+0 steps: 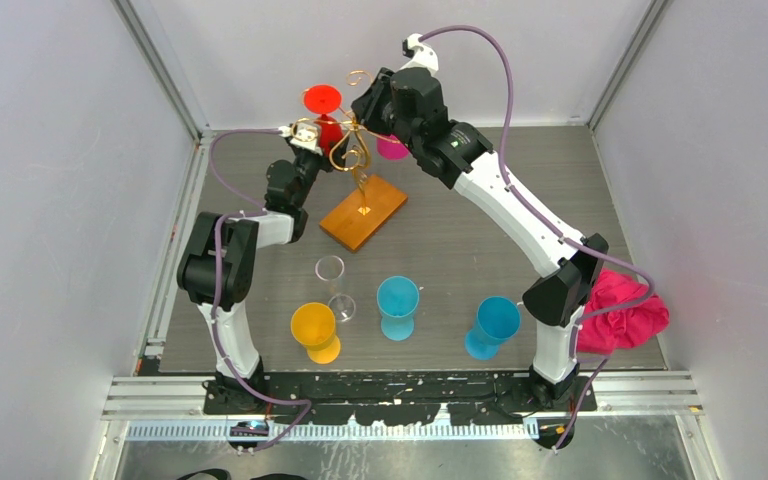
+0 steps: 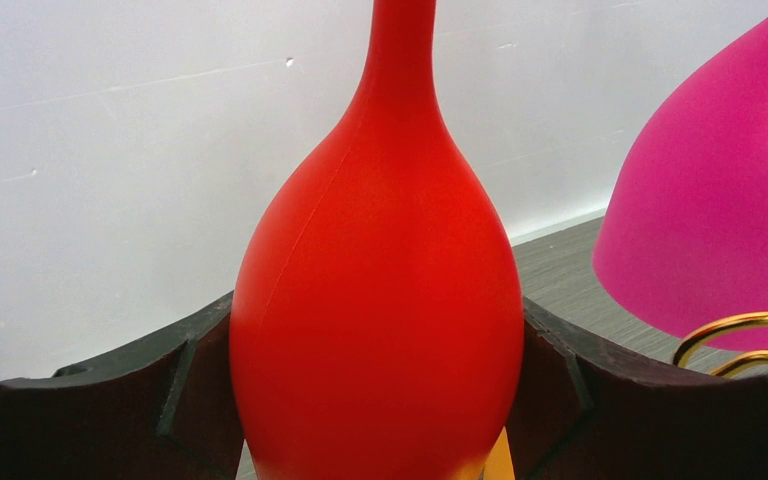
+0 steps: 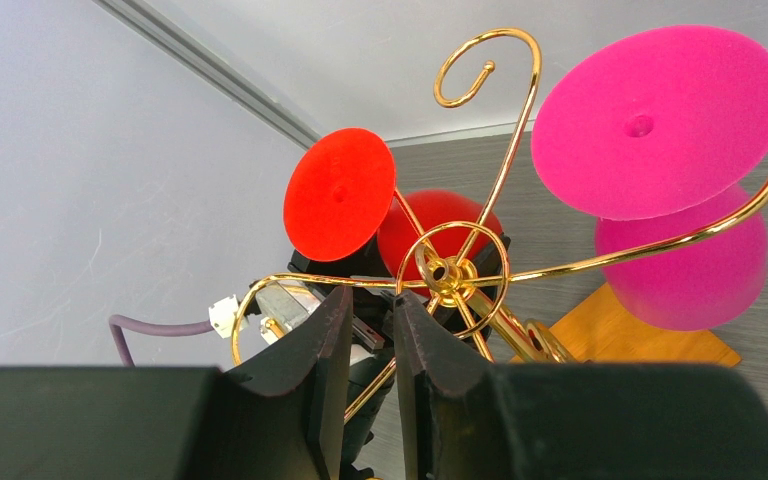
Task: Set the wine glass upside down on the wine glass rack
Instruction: Adjust the wine glass in the wine rack.
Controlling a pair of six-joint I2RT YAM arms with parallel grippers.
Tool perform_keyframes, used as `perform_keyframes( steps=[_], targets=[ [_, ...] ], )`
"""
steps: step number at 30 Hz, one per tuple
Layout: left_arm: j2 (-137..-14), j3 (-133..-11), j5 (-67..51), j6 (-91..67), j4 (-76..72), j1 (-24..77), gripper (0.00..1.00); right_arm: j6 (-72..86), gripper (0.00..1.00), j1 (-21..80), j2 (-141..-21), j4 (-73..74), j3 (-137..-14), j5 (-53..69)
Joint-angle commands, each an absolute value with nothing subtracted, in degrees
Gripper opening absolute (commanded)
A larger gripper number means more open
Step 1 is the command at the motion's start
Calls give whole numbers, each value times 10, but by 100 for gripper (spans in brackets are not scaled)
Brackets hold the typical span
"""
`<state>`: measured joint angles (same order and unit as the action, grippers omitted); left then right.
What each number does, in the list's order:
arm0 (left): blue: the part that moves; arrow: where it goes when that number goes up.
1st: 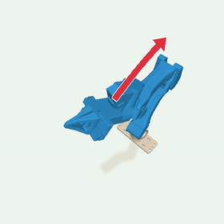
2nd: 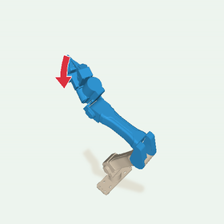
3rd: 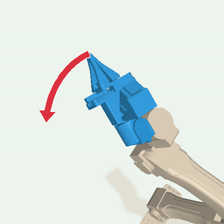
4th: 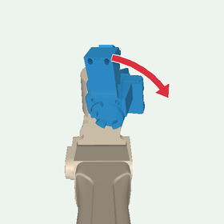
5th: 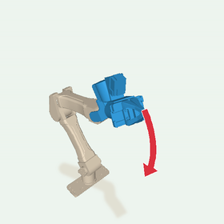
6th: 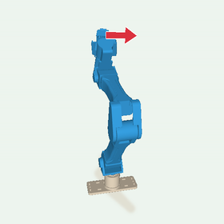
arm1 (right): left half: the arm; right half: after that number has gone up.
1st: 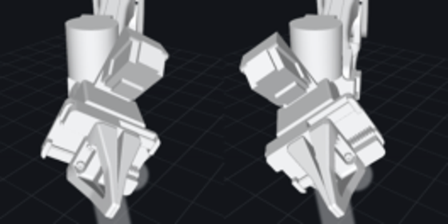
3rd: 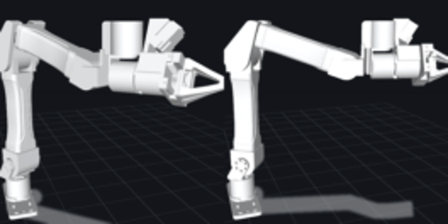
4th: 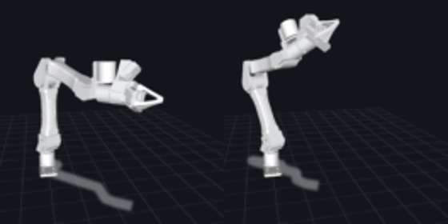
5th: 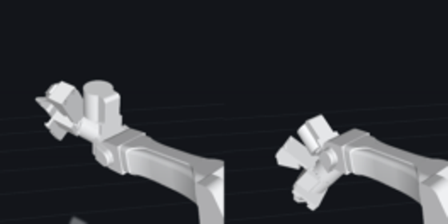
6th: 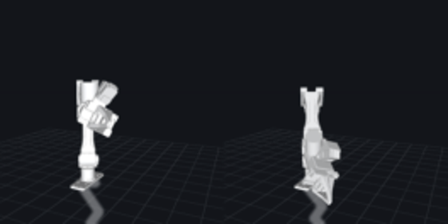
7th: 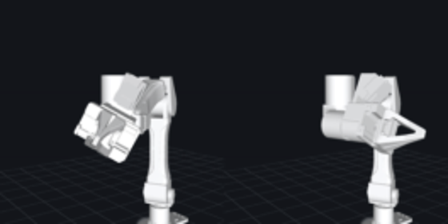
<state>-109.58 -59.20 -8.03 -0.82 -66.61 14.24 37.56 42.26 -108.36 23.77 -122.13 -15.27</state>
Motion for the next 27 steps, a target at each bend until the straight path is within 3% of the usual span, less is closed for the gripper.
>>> perform_keyframes(
  steps=[1, 27],
  targets=[
    [-1050, -618, -57, -3, -718, 144, 74, 368, 28, 424, -1056, 210, -1223, -149],
    [-1031, -629, -29, 23, -695, 167, 74, 365, 28, 424, -1047, 197, -1207, -147]
  ],
)
